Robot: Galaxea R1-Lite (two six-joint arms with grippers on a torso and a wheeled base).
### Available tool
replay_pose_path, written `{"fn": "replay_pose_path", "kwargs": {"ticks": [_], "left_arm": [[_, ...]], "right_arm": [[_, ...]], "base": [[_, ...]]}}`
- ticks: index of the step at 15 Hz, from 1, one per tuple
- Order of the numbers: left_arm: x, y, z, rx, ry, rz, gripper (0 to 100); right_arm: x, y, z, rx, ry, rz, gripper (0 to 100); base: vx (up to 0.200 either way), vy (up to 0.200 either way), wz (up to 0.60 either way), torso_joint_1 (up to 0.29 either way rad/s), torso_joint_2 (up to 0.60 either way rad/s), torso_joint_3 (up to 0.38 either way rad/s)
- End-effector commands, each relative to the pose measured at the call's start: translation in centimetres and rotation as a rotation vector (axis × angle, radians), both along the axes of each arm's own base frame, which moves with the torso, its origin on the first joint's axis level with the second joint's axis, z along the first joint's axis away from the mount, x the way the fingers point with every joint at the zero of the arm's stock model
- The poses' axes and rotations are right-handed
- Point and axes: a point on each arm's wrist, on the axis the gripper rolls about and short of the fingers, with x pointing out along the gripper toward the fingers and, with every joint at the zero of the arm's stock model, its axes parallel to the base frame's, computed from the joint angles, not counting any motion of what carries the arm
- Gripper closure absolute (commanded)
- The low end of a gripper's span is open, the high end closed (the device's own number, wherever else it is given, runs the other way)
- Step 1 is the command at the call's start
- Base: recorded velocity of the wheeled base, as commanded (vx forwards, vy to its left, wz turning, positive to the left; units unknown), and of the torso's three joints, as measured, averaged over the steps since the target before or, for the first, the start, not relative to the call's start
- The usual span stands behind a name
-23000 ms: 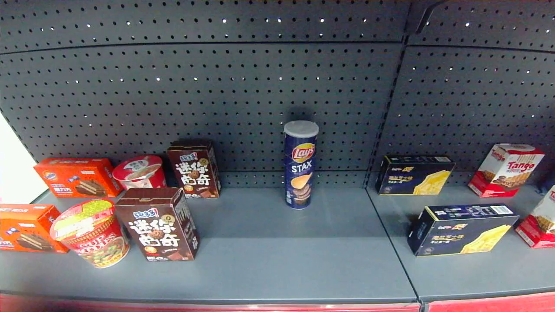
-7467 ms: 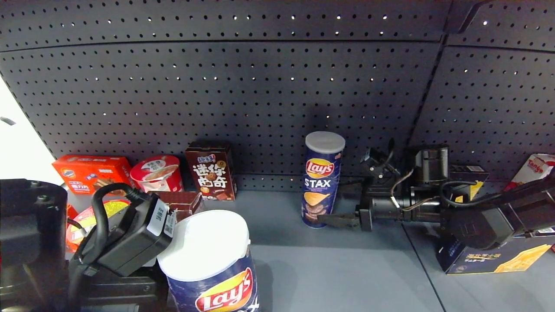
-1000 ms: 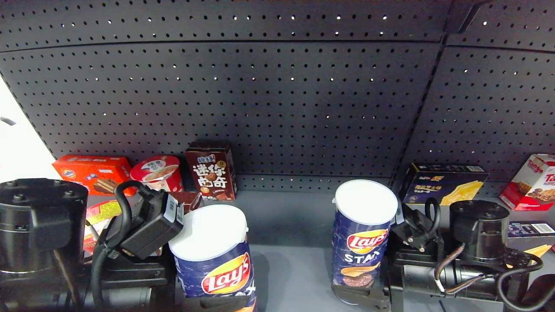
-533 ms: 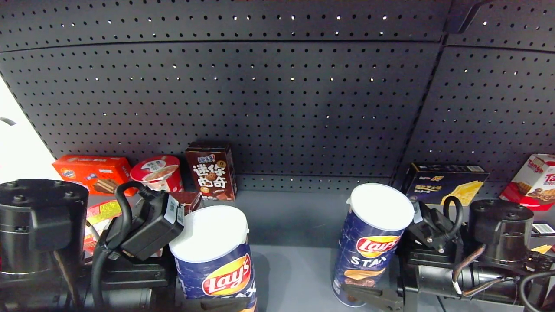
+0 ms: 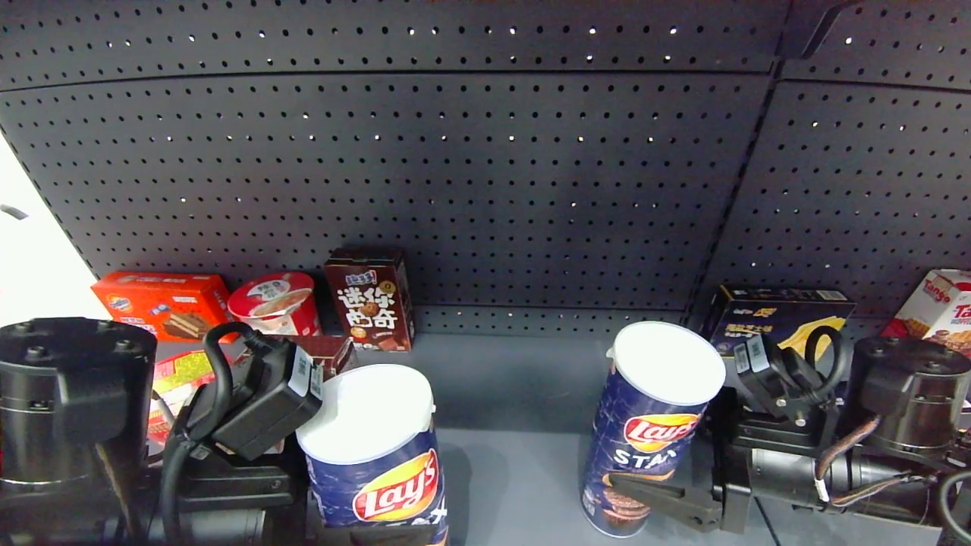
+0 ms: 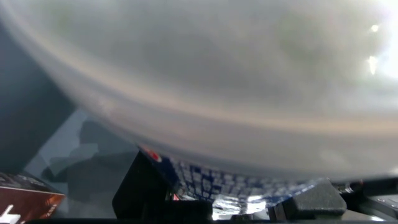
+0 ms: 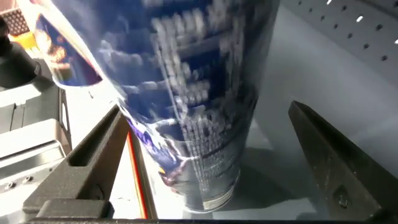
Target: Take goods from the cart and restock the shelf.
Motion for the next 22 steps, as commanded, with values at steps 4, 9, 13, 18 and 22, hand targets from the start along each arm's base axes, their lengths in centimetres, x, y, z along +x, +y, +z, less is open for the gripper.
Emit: {"fn": "replay_pose_path", "kwargs": {"ticks": [4,9,13,18,22], "left_arm": [[-0.2,0.1,-0.3,0.006,0.010,0.001,100],[-0.2,0.1,-0.3,0.006,0.009,0.001,100],[-0.1,0.1,-0.2,0.003,0.005,0.001,100],[1.0,-0.9,2.0,-0.033,-0.067,-0.008,100],[1.9,-1.6,2.6,-0.019,-0.109,0.014,100]], "right_arm": [[-1.8,-0.9,2.5,0.051,-0.085,0.006,0],[-4.2,-2.2,3.9,0.087,-0.093,0.002,0],[-6.2,-3.3,5.0,0.098,-0.087,-0.006,0],[-9.6,-5.3,6.8,0.127,-0.147,-0.088,0],[-10.6,-6.1,8.0,0.173,-0.148,-0.145,0]], "base": [[0.000,0.000,0.00,0.000,0.00,0.000],[0.000,0.000,0.00,0.000,0.00,0.000],[0.000,0.000,0.00,0.000,0.00,0.000],[0.000,0.000,0.00,0.000,0.00,0.000],[0.000,0.000,0.00,0.000,0.00,0.000]]}}
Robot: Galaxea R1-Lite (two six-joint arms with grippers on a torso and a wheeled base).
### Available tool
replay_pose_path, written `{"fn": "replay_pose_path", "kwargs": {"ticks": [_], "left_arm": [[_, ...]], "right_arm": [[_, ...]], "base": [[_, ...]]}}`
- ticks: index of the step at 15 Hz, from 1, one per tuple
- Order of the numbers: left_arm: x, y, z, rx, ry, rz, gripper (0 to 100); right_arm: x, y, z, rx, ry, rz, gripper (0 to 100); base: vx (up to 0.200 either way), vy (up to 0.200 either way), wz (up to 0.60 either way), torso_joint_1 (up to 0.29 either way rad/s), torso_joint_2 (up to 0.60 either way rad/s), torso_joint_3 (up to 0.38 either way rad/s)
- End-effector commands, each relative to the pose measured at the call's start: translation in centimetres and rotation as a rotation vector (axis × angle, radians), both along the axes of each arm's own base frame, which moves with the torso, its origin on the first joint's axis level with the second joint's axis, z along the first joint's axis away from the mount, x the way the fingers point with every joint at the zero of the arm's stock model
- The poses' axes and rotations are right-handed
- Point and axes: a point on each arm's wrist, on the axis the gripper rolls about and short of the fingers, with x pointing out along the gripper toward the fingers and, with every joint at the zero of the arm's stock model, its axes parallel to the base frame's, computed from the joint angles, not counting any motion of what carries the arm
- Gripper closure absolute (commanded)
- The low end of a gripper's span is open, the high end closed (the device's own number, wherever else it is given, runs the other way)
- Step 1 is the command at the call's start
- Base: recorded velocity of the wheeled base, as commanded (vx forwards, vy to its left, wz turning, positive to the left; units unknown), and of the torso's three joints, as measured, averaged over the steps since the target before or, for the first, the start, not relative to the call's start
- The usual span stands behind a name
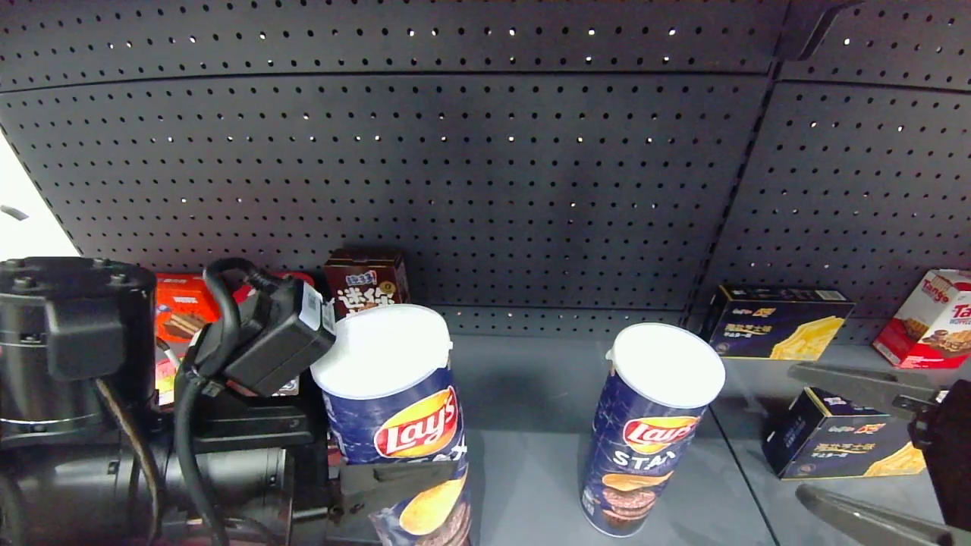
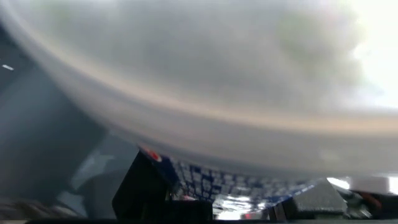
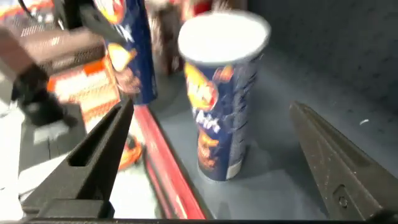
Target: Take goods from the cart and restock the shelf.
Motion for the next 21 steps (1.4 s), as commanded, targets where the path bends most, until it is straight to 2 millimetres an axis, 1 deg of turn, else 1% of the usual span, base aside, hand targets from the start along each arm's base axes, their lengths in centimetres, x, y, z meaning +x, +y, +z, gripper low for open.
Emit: {"fn": "replay_pose_path", "kwargs": {"ticks": [1,2,3,4,6,7,8,9,10,11,12,13,16,17,18,21], "left_arm": [[0.6,-0.3,0.2,0.010,-0.018,0.011,100],[1.2,-0.6,-0.1,0.042,-0.026,0.066,100],[1.4,-0.7,-0.1,0.044,-0.029,0.075,100],[2.3,-1.0,0.2,0.051,-0.041,0.107,100],[3.2,-1.4,0.0,0.060,-0.064,0.150,100],[4.4,-2.3,-0.3,0.047,-0.080,0.152,100],[4.7,-2.7,-0.3,0.043,-0.085,0.149,100],[6.0,-3.6,0.2,0.034,-0.102,0.154,100],[6.7,-4.0,0.5,0.027,-0.112,0.156,100],[8.6,-5.3,1.3,0.008,-0.140,0.158,100],[9.5,-5.8,1.8,-0.003,-0.154,0.159,100],[10.3,-6.4,1.7,-0.003,-0.157,0.162,100],[11.2,-7.6,0.5,0.021,-0.159,0.172,100],[11.5,-7.8,0.4,0.008,-0.171,0.164,100],[11.6,-8.0,0.4,0.000,-0.174,0.160,100],[12.2,-7.4,0.6,-0.019,-0.170,0.123,100]], "right_arm": [[-0.8,-0.5,1.0,0.029,-0.054,-0.020,0],[-0.9,-0.6,1.2,0.037,-0.062,-0.032,0],[-0.9,-0.6,1.2,0.037,-0.062,-0.034,0],[-1.2,-0.8,1.1,0.039,-0.065,-0.040,0],[-1.1,-1.1,0.9,0.042,-0.060,-0.067,0],[-1.2,-1.2,1.0,0.059,-0.040,-0.072,0],[-1.2,-1.2,1.0,0.063,-0.037,-0.072,0],[-1.1,-1.2,1.1,0.065,-0.034,-0.072,0],[-1.1,-1.2,1.0,0.063,-0.032,-0.073,0],[-1.1,-1.2,0.8,0.061,-0.027,-0.075,0],[-1.2,-1.2,0.7,0.062,-0.025,-0.076,0],[-1.2,-1.2,0.6,0.060,-0.022,-0.076,0],[-1.1,-1.2,0.7,0.061,-0.021,-0.076,0],[-1.1,-1.2,0.6,0.060,-0.018,-0.076,0],[-1.1,-1.2,0.6,0.059,-0.017,-0.075,0],[-0.8,-1.1,0.5,0.053,-0.004,-0.072,0]], "base": [[0.000,0.000,0.00,0.000,0.00,0.000],[0.000,0.000,0.00,0.000,0.00,0.000],[0.000,0.000,0.00,0.000,0.00,0.000],[0.000,0.000,0.00,0.000,0.00,0.000],[0.000,0.000,0.00,0.000,0.00,0.000],[0.000,0.000,0.00,0.000,0.00,0.000],[0.000,0.000,0.00,0.000,0.00,0.000],[0.000,0.000,0.00,0.000,0.00,0.000],[0.000,0.000,0.00,0.000,0.00,0.000],[0.000,0.000,0.00,0.000,0.00,0.000],[0.000,0.000,0.00,0.000,0.00,0.000],[0.000,0.000,0.00,0.000,0.00,0.000],[0.000,0.000,0.00,0.000,0.00,0.000],[0.000,0.000,0.00,0.000,0.00,0.000],[0.000,0.000,0.00,0.000,0.00,0.000],[0.000,0.000,0.00,0.000,0.00,0.000]]}}
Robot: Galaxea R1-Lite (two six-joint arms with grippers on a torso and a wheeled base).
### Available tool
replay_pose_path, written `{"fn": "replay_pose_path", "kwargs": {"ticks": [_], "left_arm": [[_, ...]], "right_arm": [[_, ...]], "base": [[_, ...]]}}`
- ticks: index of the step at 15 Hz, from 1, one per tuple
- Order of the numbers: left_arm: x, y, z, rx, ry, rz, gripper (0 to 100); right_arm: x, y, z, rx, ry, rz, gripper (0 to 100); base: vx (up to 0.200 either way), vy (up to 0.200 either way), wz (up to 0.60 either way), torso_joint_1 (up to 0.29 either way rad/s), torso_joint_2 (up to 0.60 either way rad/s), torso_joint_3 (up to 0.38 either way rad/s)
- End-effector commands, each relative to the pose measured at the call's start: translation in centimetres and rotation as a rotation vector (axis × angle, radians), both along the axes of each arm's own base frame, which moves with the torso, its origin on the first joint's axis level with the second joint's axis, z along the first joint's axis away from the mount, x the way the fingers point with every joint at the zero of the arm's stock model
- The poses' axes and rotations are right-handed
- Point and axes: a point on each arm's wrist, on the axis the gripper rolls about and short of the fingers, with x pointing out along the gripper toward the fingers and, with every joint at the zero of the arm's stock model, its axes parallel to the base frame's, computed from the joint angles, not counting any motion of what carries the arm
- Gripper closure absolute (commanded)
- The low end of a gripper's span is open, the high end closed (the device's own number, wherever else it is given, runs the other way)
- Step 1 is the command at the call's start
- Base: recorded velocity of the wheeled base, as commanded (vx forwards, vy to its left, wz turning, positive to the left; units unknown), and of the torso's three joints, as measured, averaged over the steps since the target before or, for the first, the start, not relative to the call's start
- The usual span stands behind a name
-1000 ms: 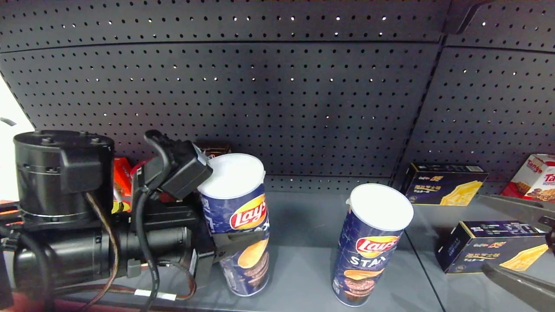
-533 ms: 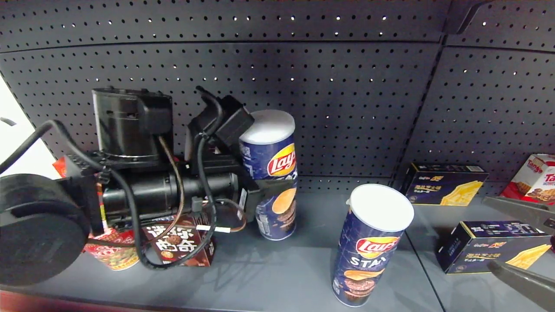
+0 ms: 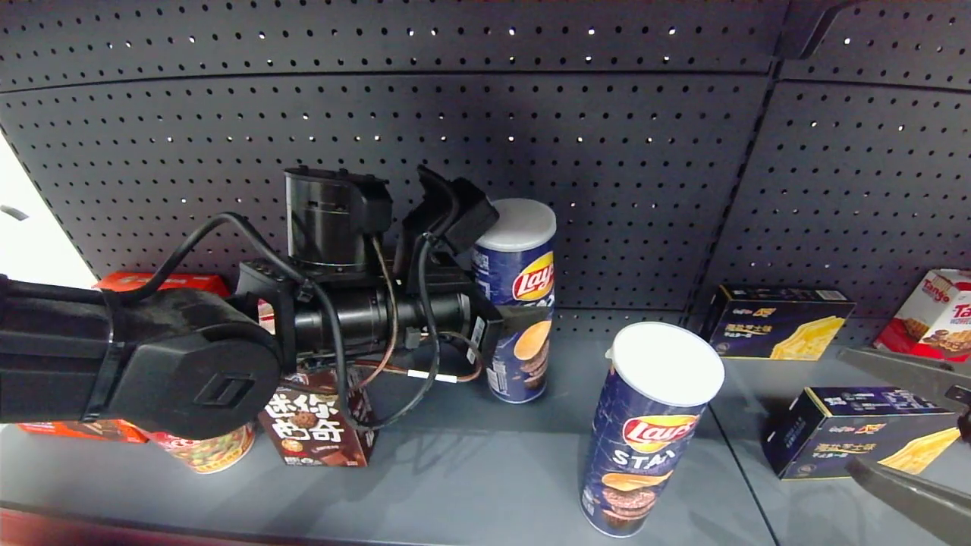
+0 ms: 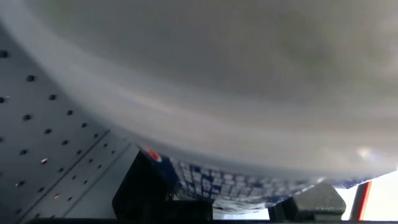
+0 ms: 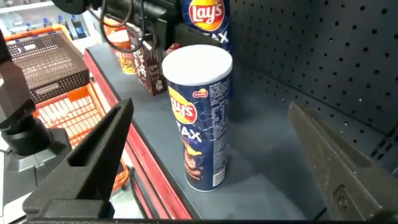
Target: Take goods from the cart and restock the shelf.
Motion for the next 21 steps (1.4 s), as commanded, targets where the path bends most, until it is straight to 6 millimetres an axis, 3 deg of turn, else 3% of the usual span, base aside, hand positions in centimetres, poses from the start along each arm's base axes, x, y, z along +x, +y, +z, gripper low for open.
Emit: {"fn": "replay_pose_path", "kwargs": {"ticks": [1,5,8,12,21], "left_arm": [[0.4,0.1,0.0,-0.005,0.002,-0.009,100],[1.2,-0.5,0.8,0.015,0.042,-0.028,100],[3.0,-0.6,0.9,-0.008,0.046,-0.090,100],[5.4,-0.2,-1.4,0.042,-0.014,-0.143,100],[6.6,-0.9,-3.5,0.055,0.011,-0.154,100]], "right_arm": [[0.4,0.2,-0.2,-0.009,0.019,0.001,0],[0.7,0.3,-0.2,-0.012,0.026,0.003,0],[0.7,0.3,0.0,-0.009,0.019,0.001,0],[1.6,0.4,0.0,-0.016,0.034,-0.020,0],[1.9,0.5,-0.5,-0.027,0.058,-0.008,0]], "base": [[0.000,0.000,0.00,0.000,0.00,0.000],[0.000,0.000,0.00,0.000,0.00,0.000],[0.000,0.000,0.00,0.000,0.00,0.000],[0.000,0.000,0.00,0.000,0.00,0.000],[0.000,0.000,0.00,0.000,0.00,0.000]]}}
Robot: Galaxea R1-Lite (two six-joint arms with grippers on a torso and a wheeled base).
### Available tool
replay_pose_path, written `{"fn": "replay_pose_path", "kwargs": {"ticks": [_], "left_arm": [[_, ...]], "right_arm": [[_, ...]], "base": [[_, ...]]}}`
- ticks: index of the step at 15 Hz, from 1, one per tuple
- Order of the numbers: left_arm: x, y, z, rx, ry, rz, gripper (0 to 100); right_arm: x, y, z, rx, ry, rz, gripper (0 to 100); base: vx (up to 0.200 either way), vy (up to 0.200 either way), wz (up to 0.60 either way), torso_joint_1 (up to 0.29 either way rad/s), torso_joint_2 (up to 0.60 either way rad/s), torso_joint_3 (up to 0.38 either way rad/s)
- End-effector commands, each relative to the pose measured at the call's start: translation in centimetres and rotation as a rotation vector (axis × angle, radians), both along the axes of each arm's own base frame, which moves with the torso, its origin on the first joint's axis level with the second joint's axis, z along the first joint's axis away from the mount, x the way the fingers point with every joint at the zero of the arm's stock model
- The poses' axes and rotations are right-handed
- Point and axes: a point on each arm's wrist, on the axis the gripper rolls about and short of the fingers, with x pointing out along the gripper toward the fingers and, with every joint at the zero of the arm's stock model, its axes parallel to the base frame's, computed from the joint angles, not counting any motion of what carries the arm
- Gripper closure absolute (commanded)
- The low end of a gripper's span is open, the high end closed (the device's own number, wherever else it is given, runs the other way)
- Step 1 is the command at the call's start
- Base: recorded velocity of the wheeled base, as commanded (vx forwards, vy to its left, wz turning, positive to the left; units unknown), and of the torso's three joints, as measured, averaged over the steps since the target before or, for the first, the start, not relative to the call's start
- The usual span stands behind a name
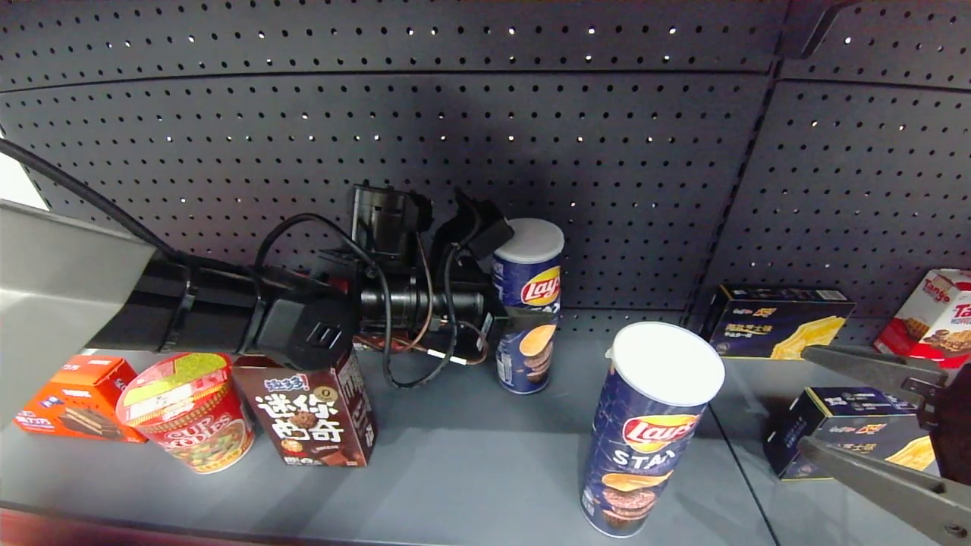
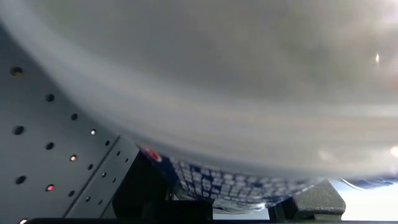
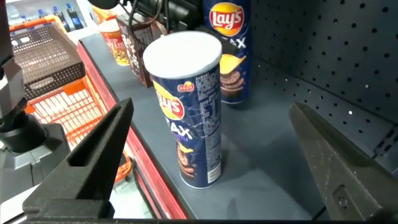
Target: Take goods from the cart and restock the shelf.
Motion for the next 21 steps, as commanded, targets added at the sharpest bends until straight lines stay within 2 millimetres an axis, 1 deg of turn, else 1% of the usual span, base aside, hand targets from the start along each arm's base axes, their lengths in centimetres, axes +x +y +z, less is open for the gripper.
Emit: {"fn": "replay_pose_path", "kwargs": {"ticks": [1,4,5,10,12,16,17,21], "left_arm": [[0.5,-0.5,-0.6,0.003,0.006,-0.005,100],[0.9,-0.9,-0.5,-0.002,-0.001,-0.009,100],[1.0,-1.0,-0.8,0.001,0.005,-0.009,100],[1.2,-1.3,-1.1,0.002,0.006,-0.012,100],[1.6,-1.8,-1.1,-0.002,0.000,-0.018,100],[1.6,-2.1,-1.4,0.003,0.005,-0.021,100],[1.6,-2.1,-1.5,0.005,0.005,-0.020,0],[1.6,-2.0,-1.5,0.005,0.006,-0.015,0]], "right_arm": [[0.1,0.0,0.0,-0.001,0.002,-0.001,0],[0.1,0.1,0.1,0.000,-0.001,0.001,0],[0.1,0.1,0.0,-0.001,0.002,0.001,0],[0.1,0.0,-0.1,-0.003,0.006,0.001,0],[0.0,0.0,-0.3,-0.004,0.011,0.001,0],[-0.1,0.0,-0.3,-0.003,0.008,0.001,0],[-0.1,0.0,-0.3,-0.003,0.008,0.001,0],[-0.1,-0.1,-0.6,-0.007,0.018,-0.004,0]], "base": [[0.000,0.000,0.00,0.000,0.00,0.000],[0.000,0.000,0.00,0.000,0.00,0.000],[0.000,0.000,0.00,0.000,0.00,0.000],[0.000,0.000,0.00,0.000,0.00,0.000],[0.000,0.000,0.00,0.000,0.00,0.000],[0.000,0.000,0.00,0.000,0.00,0.000],[0.000,0.000,0.00,0.000,0.00,0.000],[0.000,0.000,0.00,0.000,0.00,0.000]]}}
